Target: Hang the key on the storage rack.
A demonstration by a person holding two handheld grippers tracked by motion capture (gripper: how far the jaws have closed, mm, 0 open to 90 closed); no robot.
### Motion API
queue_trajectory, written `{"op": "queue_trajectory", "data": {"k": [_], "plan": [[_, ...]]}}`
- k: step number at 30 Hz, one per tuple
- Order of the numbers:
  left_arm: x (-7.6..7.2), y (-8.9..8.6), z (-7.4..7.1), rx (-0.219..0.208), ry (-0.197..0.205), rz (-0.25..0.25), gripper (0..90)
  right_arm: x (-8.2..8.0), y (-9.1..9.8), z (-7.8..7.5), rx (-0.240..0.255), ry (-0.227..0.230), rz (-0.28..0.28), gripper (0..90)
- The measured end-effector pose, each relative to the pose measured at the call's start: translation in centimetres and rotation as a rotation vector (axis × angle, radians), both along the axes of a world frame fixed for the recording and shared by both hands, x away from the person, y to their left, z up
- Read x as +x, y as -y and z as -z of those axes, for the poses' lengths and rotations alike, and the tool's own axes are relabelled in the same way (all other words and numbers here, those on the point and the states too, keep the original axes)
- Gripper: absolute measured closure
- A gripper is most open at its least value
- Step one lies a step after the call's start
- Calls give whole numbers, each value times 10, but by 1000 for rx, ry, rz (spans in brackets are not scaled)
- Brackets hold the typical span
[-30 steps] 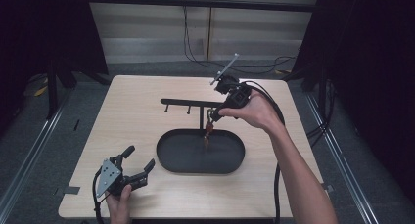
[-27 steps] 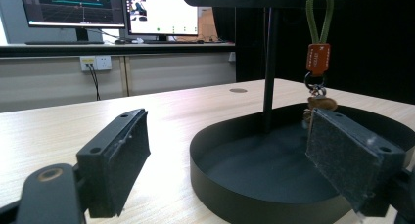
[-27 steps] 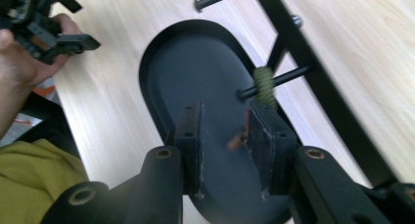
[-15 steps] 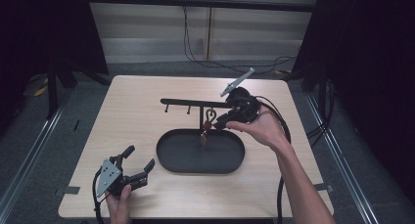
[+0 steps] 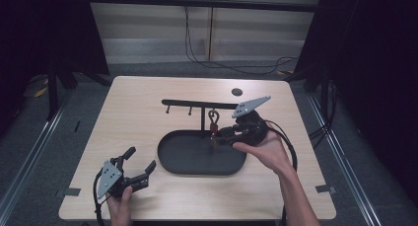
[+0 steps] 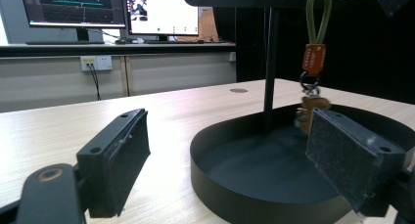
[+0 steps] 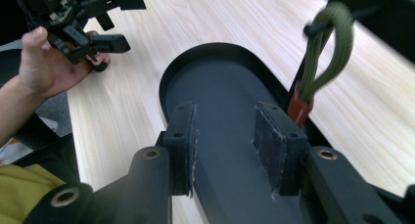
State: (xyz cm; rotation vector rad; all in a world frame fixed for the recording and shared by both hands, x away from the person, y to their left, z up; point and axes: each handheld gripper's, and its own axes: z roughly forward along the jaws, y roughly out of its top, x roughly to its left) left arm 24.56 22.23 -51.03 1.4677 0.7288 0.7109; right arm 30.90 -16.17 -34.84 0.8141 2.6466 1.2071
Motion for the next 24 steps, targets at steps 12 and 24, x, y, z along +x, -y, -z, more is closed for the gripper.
{"op": "queue_trajectory", "data": {"k": [12,24], "plan": [[0,0,0,-6,0,0,158,-25,20,54,195,46,111,500],[0,0,0,3,0,1,158,-57,49,115,415,108,246,258]]}}
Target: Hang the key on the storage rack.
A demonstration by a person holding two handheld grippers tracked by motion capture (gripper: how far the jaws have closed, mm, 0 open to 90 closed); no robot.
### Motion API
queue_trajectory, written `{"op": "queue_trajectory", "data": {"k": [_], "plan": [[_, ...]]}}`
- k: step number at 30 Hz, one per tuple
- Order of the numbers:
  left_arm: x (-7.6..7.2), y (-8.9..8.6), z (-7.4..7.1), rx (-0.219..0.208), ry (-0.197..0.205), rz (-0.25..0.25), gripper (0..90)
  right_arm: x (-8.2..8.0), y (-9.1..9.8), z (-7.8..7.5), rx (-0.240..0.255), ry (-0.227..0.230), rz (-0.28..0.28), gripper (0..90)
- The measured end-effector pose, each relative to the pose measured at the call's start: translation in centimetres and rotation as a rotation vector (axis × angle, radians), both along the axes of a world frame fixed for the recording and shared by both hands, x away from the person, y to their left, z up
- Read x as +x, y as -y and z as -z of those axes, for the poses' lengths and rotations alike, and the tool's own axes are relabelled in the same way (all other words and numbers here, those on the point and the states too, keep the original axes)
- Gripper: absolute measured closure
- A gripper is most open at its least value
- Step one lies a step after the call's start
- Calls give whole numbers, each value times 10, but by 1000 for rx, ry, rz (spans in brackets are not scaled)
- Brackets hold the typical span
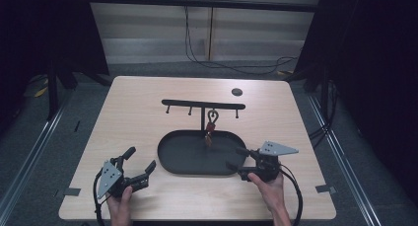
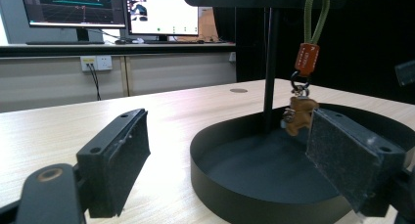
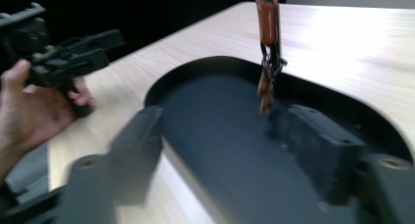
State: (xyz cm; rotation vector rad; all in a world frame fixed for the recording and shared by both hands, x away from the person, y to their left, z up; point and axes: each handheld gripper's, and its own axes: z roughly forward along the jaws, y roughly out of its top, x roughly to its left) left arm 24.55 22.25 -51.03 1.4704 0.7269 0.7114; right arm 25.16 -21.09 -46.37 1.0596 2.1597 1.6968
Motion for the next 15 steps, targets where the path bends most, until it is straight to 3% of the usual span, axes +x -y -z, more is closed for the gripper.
{"op": "queue_trajectory", "data": {"k": [1,2,3,4,7,11,15], "plan": [[0,0,0,1,0,0,157,-5,4,10,25,19,22,238],[0,0,0,1,0,0,158,-5,4,10,25,19,22,238],[0,0,0,2,0,0,158,-9,7,18,23,34,65,218],[0,0,0,2,0,0,157,-9,7,18,23,34,65,218],[0,1,0,-8,0,-1,158,-18,12,32,30,75,146,224],[0,0,0,-5,0,-1,157,-21,13,39,13,128,189,222],[0,0,0,-5,0,-1,157,-25,11,42,-1,176,193,213]]}}
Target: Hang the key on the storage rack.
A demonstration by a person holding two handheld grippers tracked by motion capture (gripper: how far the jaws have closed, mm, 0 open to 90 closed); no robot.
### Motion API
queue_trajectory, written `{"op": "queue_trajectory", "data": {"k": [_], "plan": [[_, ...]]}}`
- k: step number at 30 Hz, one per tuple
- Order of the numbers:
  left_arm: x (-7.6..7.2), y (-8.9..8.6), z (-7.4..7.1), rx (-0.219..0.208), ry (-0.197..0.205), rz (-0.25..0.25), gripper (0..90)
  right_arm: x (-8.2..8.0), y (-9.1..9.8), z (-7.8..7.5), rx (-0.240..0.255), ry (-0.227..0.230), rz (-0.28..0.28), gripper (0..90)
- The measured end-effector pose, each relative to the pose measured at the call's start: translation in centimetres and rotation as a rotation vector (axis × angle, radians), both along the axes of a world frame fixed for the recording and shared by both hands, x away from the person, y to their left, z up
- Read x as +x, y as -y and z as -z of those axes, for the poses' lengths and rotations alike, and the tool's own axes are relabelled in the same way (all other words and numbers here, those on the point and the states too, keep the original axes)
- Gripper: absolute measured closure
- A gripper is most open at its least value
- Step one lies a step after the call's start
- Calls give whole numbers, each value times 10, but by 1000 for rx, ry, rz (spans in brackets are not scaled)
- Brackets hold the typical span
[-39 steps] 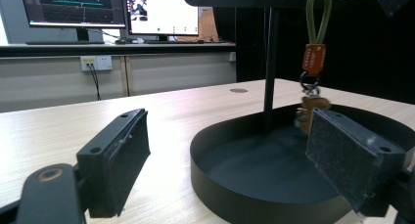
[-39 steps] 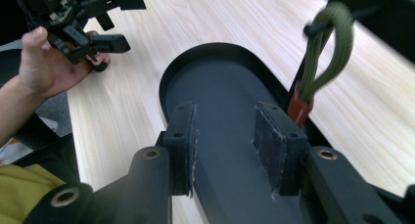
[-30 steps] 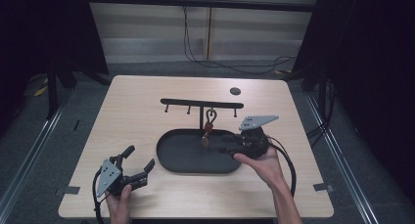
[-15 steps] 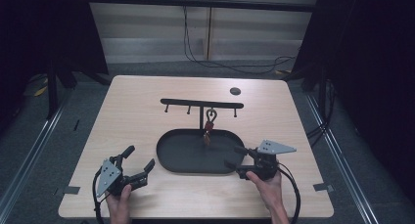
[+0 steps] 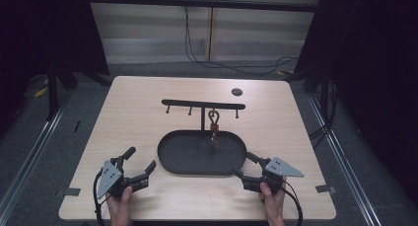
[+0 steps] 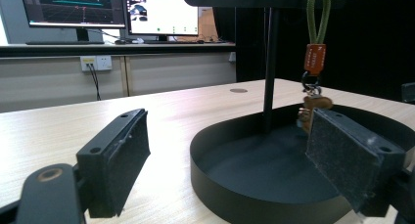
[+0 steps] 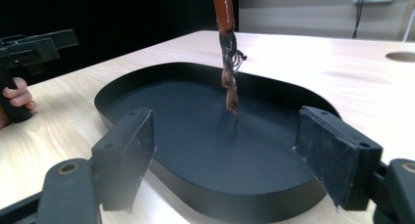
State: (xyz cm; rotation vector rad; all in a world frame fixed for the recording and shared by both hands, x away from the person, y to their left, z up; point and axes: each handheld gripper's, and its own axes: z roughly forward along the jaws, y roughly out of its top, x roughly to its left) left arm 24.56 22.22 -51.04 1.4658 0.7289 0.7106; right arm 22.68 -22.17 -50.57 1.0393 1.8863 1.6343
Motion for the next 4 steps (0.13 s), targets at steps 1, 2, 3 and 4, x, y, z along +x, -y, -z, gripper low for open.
{"op": "queue_trajectory", "data": {"k": [1,2,3,4], "plan": [[0,0,0,0,0,0,157,-1,-1,0,-3,-5,10,206],[0,0,0,3,0,1,157,-2,-1,0,-3,7,14,205],[0,0,0,3,0,1,157,-3,-1,1,-6,21,26,205],[0,0,0,3,0,1,157,-3,-1,1,-6,21,26,205]]}}
